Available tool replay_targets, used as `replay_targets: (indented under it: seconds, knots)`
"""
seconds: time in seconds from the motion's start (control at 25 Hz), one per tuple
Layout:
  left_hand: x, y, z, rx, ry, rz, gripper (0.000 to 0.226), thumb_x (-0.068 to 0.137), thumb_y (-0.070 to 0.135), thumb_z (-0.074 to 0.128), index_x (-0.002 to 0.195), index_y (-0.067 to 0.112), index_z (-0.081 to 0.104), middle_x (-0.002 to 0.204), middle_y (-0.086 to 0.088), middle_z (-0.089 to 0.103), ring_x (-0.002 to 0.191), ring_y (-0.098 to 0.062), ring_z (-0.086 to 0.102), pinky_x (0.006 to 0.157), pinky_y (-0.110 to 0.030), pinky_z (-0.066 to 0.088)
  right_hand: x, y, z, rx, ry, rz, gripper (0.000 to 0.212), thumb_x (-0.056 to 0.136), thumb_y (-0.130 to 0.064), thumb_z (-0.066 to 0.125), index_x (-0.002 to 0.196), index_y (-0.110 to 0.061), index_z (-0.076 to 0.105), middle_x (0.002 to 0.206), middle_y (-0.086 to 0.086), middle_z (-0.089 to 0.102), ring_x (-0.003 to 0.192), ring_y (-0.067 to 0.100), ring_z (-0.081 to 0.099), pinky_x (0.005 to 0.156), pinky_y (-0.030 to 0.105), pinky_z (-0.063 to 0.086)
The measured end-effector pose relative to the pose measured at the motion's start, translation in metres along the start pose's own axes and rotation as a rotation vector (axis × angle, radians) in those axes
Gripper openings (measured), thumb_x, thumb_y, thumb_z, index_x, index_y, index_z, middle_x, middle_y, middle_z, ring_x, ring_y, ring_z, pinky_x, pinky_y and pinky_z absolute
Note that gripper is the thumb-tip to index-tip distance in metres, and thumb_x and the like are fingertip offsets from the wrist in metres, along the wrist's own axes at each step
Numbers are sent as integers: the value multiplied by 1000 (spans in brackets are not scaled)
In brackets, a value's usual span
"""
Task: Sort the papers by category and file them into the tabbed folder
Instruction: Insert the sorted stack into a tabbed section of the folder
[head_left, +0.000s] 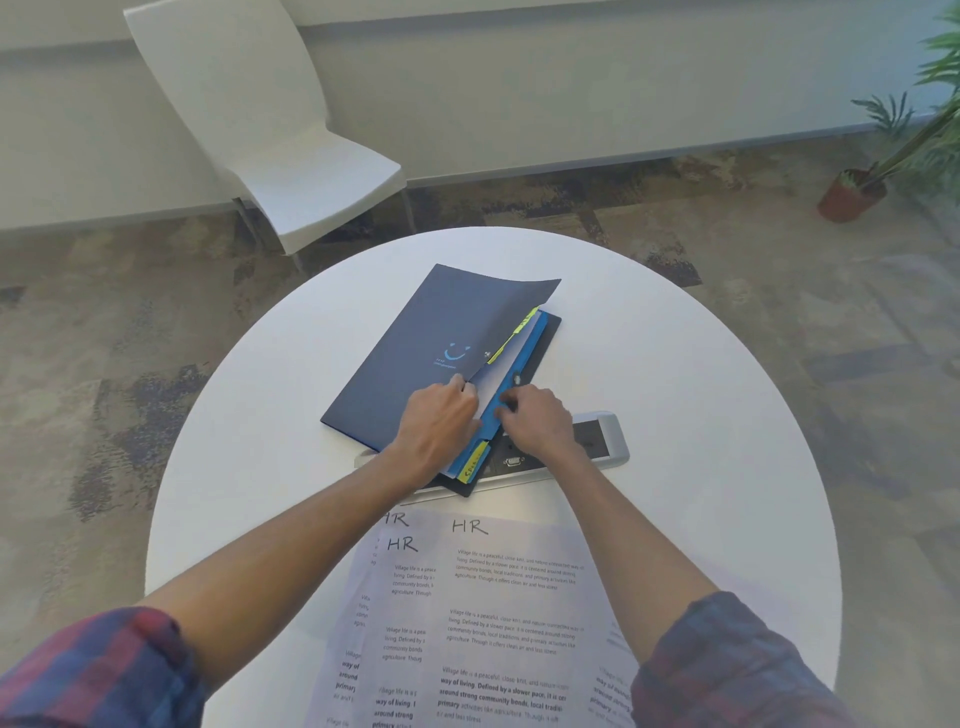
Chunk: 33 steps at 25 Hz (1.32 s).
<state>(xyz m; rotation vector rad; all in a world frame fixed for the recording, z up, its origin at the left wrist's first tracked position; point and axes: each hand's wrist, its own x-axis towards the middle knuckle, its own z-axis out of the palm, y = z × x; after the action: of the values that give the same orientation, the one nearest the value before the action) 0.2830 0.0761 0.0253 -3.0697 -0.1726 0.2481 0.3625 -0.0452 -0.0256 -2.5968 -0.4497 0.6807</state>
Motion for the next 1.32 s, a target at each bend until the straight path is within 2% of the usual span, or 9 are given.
replay_targets:
  seconds: [0.16,0.32,0.52,0.68,0.8,0.92,1.16,1.24,1.32]
  knots:
    - [3,4,20,-5,16,-18,34,91,30,63,116,8,58,106,-5,61,87,-24,67,64,-31,52,2,-9,11,93,-12,49,37,91,-30,56,125,-17,64,122,15,65,111,35,60,88,40,51]
    - [-2,4,44,-12,-45,-7,33,83,20,71,112,10,60,104,-5,60,83,-21,66,59,-31,55,-2,-10,22,145,-24,67,40,88,-26,57,126,-15,60,122,15,63,110,35,60,89,39,51]
    - [-4,6,49,-65,-61,-18,40,90,17,60,128,8,52,123,-7,56,97,-22,65,70,-32,59,-4,-4,31,198,46,38,33,90,-25,55,122,-17,63,114,12,67,104,34,62,84,39,52]
    - [-9,2,43,-84,-58,-27,41,89,9,52,130,7,49,125,-6,54,100,-23,62,72,-32,55,-4,-4,35,267,152,9,32,93,-25,55,122,-15,65,111,11,71,102,31,66,86,42,56]
    - [-10,-5,36,-117,-21,-61,48,89,4,49,136,9,47,129,-3,54,95,-24,64,70,-31,52,0,-4,35,238,229,8,34,98,-24,48,125,-12,65,113,14,71,105,34,65,87,43,54]
    - [-11,-13,29,-192,6,-92,54,87,3,50,141,9,45,137,-2,53,88,-29,66,69,-33,52,5,-8,37,165,232,7,34,103,-27,42,117,-7,66,110,19,69,103,38,64,83,43,51]
    - [-9,-23,19,-297,47,-99,53,85,5,52,138,12,51,134,0,59,90,-27,65,73,-32,52,14,-26,38,-57,228,-5,30,103,-36,46,115,-15,64,108,12,71,100,33,67,76,38,51]
    - [-9,-25,19,-302,49,-88,53,85,5,53,138,13,52,132,0,61,89,-26,66,75,-34,54,18,-27,35,40,226,26,28,101,-34,52,115,-16,67,110,11,71,102,32,66,79,39,51]
    - [-10,-26,20,-298,42,-74,53,85,5,53,138,12,52,130,-2,62,89,-26,67,75,-35,55,21,-27,34,242,213,67,25,97,-34,58,112,-18,70,109,9,71,103,31,65,80,38,51]
